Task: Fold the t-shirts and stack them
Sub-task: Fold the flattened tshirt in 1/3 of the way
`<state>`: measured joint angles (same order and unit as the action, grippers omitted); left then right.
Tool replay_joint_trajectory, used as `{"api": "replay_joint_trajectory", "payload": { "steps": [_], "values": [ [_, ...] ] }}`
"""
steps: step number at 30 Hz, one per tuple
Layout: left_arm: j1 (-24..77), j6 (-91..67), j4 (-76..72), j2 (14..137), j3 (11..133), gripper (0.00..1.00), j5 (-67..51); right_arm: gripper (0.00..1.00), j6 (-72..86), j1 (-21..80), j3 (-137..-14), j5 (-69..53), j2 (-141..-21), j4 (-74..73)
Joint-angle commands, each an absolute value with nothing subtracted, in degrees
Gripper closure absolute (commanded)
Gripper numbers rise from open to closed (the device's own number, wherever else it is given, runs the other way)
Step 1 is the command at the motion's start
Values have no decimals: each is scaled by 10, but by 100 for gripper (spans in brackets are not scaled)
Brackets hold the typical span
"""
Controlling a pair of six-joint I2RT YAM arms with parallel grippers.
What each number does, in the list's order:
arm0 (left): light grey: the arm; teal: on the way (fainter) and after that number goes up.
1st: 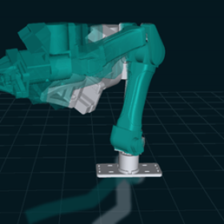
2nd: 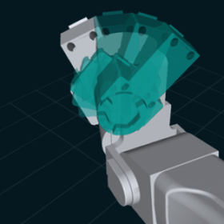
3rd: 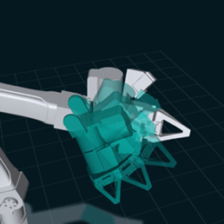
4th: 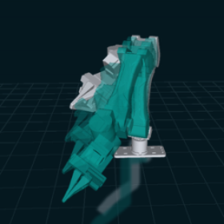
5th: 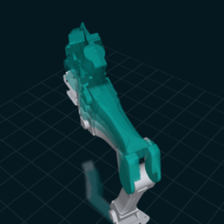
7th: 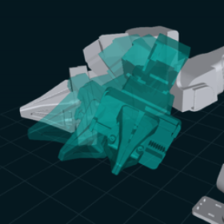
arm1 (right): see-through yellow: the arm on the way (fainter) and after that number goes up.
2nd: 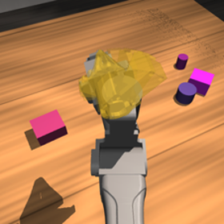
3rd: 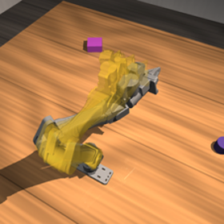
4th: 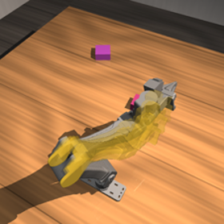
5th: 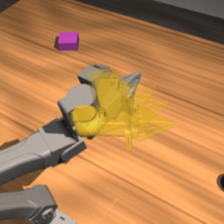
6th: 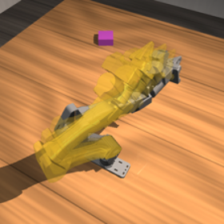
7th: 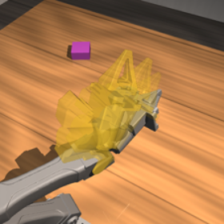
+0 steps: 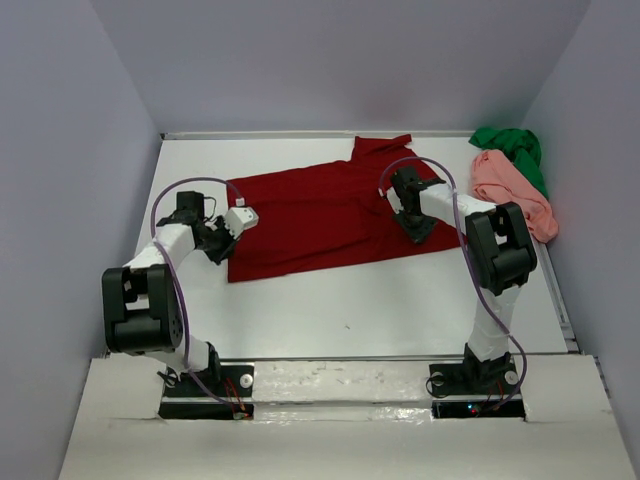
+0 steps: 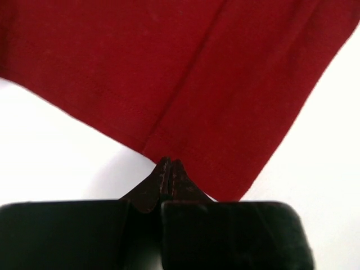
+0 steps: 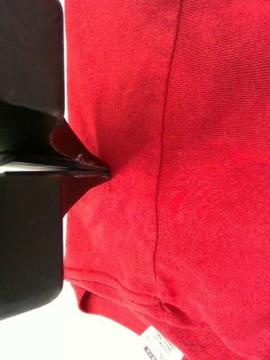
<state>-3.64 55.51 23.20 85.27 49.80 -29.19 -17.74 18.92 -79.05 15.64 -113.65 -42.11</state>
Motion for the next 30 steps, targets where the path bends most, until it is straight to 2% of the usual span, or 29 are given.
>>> {"api": "replay_joint_trajectory", "payload": {
  "steps": [1, 6, 15, 30],
  "values": [
    [-35, 610, 316, 882, 538, 100, -341, 100, -168, 182, -788, 162, -1161, -439],
    [-16, 637, 353, 943, 559, 100, -339, 100, -168, 182, -792, 163, -1163, -442],
    [15, 621, 319, 976, 546, 100, -315, 100, -169, 182, -796, 168, -1166, -447],
    [16, 601, 281, 957, 513, 100, -163, 100, -173, 171, -795, 182, -1158, -450]
  ]
}}
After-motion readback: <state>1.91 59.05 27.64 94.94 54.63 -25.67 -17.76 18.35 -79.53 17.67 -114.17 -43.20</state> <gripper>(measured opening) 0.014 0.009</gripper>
